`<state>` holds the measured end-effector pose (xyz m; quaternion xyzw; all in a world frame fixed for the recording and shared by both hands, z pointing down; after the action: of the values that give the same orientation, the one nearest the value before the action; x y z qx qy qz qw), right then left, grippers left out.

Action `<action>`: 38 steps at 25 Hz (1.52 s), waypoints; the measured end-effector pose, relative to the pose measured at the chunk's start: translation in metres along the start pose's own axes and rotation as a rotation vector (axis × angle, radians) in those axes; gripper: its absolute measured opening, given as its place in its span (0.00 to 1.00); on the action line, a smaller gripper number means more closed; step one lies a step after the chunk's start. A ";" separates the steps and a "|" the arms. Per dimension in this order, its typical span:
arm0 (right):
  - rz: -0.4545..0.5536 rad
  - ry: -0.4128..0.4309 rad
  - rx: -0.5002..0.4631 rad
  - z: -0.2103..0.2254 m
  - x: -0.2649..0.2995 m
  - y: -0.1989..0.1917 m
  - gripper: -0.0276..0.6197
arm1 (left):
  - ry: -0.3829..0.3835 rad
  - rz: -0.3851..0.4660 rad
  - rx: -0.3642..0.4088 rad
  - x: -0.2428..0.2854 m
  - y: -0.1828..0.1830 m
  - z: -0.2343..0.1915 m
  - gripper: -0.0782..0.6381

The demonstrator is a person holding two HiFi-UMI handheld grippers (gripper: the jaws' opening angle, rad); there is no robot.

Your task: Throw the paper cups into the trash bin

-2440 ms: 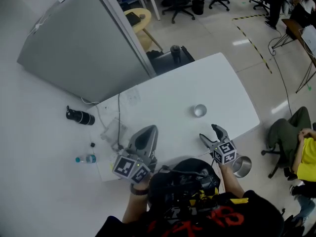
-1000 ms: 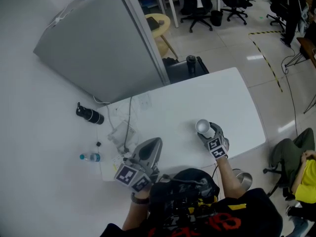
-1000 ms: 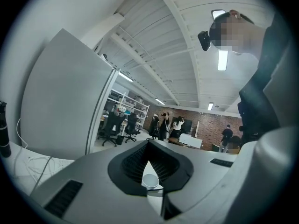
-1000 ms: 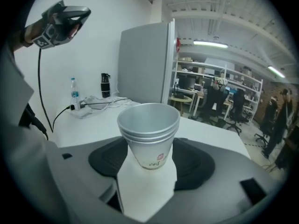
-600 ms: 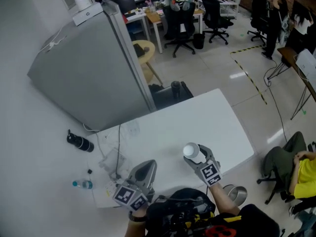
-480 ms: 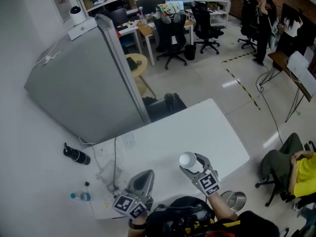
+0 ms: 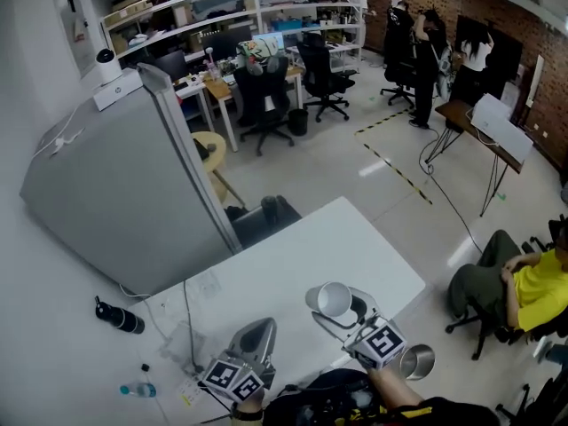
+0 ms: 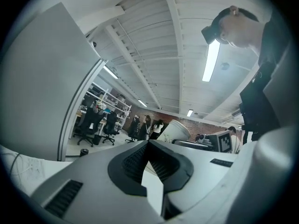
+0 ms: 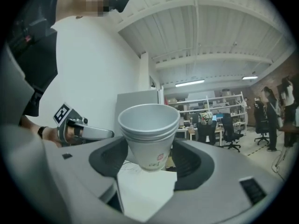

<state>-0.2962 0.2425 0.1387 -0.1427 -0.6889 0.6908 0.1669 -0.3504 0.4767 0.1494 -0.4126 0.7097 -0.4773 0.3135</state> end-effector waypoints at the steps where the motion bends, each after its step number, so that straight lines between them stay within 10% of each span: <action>1: 0.003 -0.013 -0.011 -0.001 -0.002 0.004 0.52 | -0.020 -0.002 -0.002 0.003 0.001 -0.001 0.11; 19: -0.077 -0.242 -0.118 -0.016 -0.084 0.006 0.52 | -0.284 -0.092 -0.023 0.042 -0.024 0.036 0.11; 38: -0.012 -0.452 -0.088 0.050 -0.331 0.001 0.52 | -0.528 -0.130 0.042 0.144 -0.097 0.260 0.11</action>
<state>-0.0190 0.0556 0.1270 0.0125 -0.7392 0.6733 0.0062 -0.1708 0.2208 0.1419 -0.5611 0.5652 -0.3870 0.4647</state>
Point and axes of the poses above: the fingertips, and each gripper's own axes: x forward along the fingers, z to its right, y out of its top, the point moved 9 cm from there along -x, backward along the fingers, and after that the axes turned 2 degrees about z, right-handed, at the moved point
